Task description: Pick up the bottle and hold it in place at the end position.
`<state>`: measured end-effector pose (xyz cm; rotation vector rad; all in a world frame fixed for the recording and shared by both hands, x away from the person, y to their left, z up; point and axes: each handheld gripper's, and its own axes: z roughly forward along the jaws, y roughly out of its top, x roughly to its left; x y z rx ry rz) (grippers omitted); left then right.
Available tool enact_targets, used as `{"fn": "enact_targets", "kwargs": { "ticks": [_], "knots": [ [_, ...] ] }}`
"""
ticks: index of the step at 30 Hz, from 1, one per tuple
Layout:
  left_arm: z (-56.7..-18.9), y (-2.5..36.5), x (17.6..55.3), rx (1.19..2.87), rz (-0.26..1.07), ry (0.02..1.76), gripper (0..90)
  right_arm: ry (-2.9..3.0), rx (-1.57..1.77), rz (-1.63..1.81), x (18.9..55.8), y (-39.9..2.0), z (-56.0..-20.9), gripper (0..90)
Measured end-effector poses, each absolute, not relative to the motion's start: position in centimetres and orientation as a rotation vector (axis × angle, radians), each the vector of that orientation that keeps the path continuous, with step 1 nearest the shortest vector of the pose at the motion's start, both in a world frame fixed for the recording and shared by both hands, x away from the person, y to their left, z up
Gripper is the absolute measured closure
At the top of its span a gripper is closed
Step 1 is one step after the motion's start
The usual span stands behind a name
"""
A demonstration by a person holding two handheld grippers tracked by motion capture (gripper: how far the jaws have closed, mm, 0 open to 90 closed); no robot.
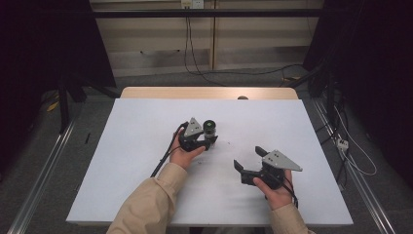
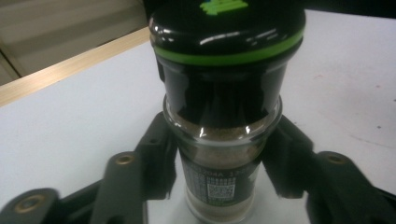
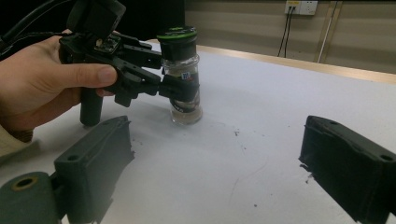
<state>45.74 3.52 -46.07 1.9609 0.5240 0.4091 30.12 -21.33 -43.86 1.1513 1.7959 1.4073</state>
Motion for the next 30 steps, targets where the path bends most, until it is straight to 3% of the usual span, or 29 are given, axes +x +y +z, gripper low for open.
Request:
{"fn": "enact_targets", "kwargs": {
  "ticks": [30],
  "knots": [
    [-46.0, 3.9, 45.7, 1.977, 0.379, 0.524, 52.8, 1.815, 1.171, 1.409, 32.1, -19.9, -43.8, 9.7]
  ]
}}
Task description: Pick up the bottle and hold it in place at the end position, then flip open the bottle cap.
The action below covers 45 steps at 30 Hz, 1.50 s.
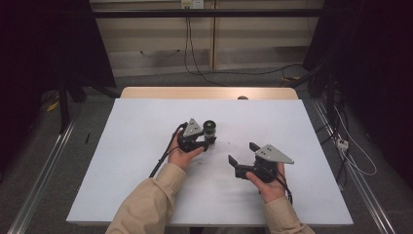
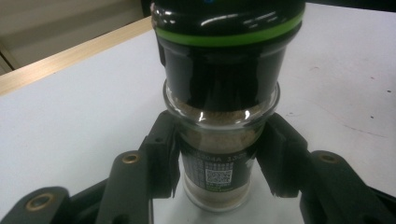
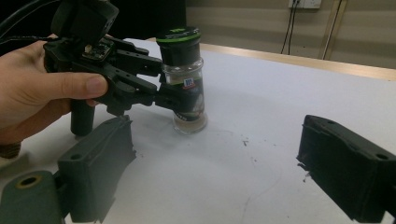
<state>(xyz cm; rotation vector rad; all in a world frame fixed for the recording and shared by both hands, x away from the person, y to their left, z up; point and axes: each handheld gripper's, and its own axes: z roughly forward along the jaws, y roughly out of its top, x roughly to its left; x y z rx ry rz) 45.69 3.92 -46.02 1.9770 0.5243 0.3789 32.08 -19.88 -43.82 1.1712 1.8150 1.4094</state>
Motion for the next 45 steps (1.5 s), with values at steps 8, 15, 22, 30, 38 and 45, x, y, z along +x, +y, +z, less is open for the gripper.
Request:
{"fn": "enact_targets", "kwargs": {
  "ticks": [8, 15, 22, 30, 38, 45],
  "knots": [
    [-46.1, 3.9, 45.7, 1.970, 0.366, 0.531, 53.0, 1.832, 1.171, 1.407, 32.9, -19.3, -43.9, 10.1],
    [-46.0, 3.9, 45.8, 1.970, 0.367, 0.531, 53.0, 1.841, 1.174, 1.402, 33.6, -18.9, -43.6, 10.6],
    [-46.1, 3.9, 45.8, 1.969, 0.367, 0.531, 53.1, 1.847, 1.165, 1.399, 34.4, -18.4, -43.1, 13.0],
    [-46.1, 3.9, 45.7, 1.970, 0.368, 0.531, 53.1, 1.855, 1.165, 1.394, 35.0, -17.9, -42.7, 13.2],
    [-46.0, 3.9, 45.8, 1.972, 0.363, 0.531, 53.1, 1.867, 1.178, 1.387, 35.6, -17.7, -42.7, 13.2],
    [-46.0, 3.9, 45.7, 1.971, 0.365, 0.533, 53.2, 1.862, 1.182, 1.380, 36.0, -17.5, -42.5, 15.1]
  ]
}}
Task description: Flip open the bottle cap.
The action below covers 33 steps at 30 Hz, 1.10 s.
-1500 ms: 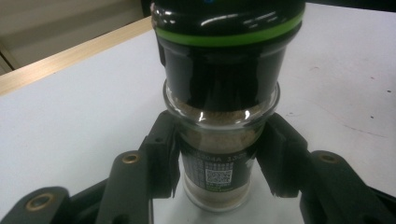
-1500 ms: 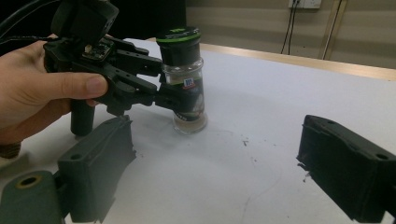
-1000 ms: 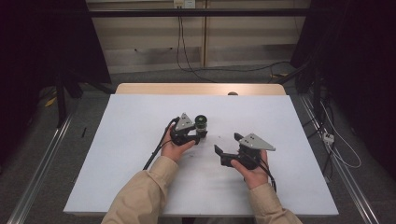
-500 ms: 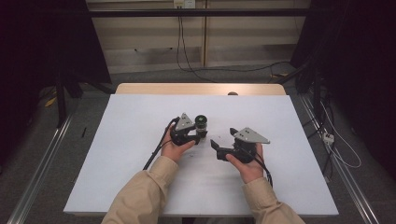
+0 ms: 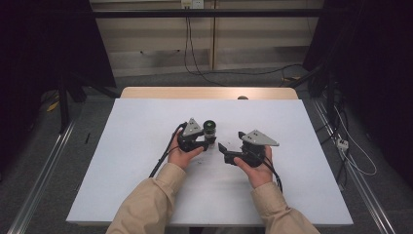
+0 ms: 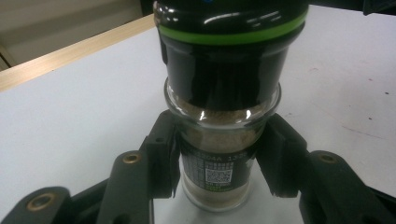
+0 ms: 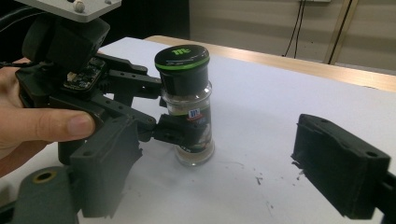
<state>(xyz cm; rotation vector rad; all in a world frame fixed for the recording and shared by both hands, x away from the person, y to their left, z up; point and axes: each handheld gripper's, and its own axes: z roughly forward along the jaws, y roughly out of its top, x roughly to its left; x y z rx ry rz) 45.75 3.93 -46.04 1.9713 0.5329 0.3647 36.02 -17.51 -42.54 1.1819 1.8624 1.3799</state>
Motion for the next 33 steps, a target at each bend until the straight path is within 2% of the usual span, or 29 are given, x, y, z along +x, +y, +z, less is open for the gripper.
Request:
{"fn": "enact_targets", "kwargs": {
  "ticks": [7, 11, 17, 24, 27, 33],
  "knots": [
    [-46.0, 3.9, 45.8, 1.971, 0.362, 0.534, 53.2, 1.872, 1.174, 1.386, 36.4, -17.1, -42.2, 25.6],
    [-46.1, 3.9, 45.7, 1.968, 0.361, 0.536, 53.2, 1.881, 1.168, 1.396, 36.7, -16.9, -41.9, 35.7],
    [-46.1, 3.9, 45.8, 1.969, 0.364, 0.533, 53.2, 1.901, 1.162, 1.400, 37.0, -16.5, -41.6, 53.2],
    [-46.0, 3.9, 45.7, 1.972, 0.367, 0.531, 53.2, 1.929, 1.167, 1.398, 37.4, -16.3, -41.4, 81.7],
    [-46.0, 3.9, 45.7, 1.973, 0.367, 0.530, 53.2, 1.948, 1.151, 1.398, 37.6, -16.1, -41.5, 89.4],
    [-46.0, 3.9, 45.7, 1.973, 0.367, 0.532, 53.2, 1.977, 1.136, 1.367, 38.1, -15.7, -41.5, 90.0]
  ]
}}
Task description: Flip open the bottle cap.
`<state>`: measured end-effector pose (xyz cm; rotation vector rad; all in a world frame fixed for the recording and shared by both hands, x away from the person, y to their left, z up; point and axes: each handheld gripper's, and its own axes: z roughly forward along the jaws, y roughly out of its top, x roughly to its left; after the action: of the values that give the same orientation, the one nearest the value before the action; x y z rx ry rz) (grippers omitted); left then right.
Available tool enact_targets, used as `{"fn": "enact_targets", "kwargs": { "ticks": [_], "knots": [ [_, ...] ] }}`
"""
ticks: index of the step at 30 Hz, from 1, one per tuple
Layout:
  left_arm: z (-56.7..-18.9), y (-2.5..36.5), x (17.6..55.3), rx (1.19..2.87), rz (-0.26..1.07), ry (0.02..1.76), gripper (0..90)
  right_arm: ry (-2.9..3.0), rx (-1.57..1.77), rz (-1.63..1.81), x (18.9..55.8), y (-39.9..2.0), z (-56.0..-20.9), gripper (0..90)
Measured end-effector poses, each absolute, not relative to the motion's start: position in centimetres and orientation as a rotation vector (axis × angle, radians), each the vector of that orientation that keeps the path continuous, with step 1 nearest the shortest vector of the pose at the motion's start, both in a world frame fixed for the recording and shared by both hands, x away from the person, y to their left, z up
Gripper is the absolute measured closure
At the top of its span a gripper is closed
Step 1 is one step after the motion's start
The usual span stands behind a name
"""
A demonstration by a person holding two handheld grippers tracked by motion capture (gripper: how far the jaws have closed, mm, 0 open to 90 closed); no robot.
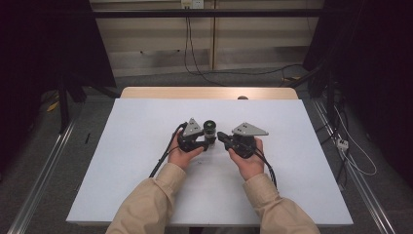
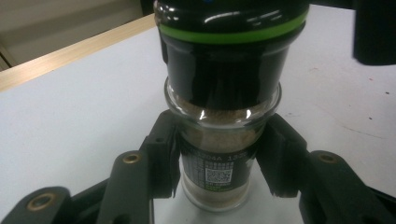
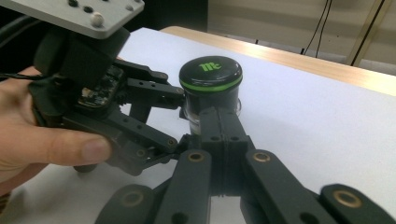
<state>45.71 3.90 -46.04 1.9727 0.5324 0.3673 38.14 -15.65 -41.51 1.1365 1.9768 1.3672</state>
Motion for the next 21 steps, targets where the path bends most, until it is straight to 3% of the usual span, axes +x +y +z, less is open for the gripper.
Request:
{"fn": "enact_targets", "kwargs": {
  "ticks": [21],
  "knots": [
    [-46.1, 3.9, 45.7, 1.972, 0.367, 0.534, 53.2, 2.008, 1.122, 1.329, 39.5, -15.0, -41.7, 90.0]
  ]
}}
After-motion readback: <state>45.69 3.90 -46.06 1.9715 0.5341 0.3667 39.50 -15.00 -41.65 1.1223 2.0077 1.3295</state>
